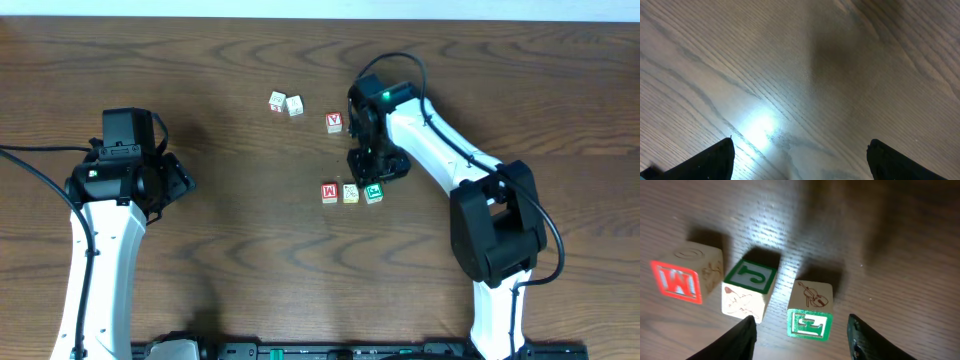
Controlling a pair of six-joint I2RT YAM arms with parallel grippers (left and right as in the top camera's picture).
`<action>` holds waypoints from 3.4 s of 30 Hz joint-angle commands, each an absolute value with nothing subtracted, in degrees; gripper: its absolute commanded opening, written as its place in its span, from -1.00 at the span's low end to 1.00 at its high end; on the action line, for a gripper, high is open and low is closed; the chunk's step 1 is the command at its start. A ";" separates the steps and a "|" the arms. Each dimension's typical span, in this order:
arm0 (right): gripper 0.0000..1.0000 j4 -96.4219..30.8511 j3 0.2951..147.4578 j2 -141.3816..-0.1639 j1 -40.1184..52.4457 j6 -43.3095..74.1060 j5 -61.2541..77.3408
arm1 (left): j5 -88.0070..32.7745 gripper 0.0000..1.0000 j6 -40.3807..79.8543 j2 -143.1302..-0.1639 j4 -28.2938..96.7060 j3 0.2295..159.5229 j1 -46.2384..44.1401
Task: Lift 3 blocks
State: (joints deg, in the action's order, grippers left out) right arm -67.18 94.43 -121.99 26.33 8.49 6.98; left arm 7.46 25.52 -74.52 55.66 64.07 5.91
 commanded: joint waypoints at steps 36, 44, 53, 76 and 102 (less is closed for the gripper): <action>-0.31 -61.36 88.27 -122.37 26.72 21.34 5.04 | 7.99 0.71 25.82 -74.70 55.90 64.29 6.15; -0.28 -61.49 88.27 -122.37 26.72 23.70 8.21 | 8.01 0.70 25.82 -74.70 55.88 64.29 6.15; -0.31 -61.76 88.27 -122.37 26.72 26.17 8.45 | 7.99 0.70 25.82 -74.70 55.88 64.29 6.15; -0.34 -61.52 88.27 -122.37 26.72 30.00 8.45 | 7.99 0.70 25.82 -74.70 55.90 64.29 6.15; 0.30 -70.17 98.02 -122.37 23.09 24.95 9.08 | 8.01 0.71 25.82 -74.70 55.90 64.29 6.15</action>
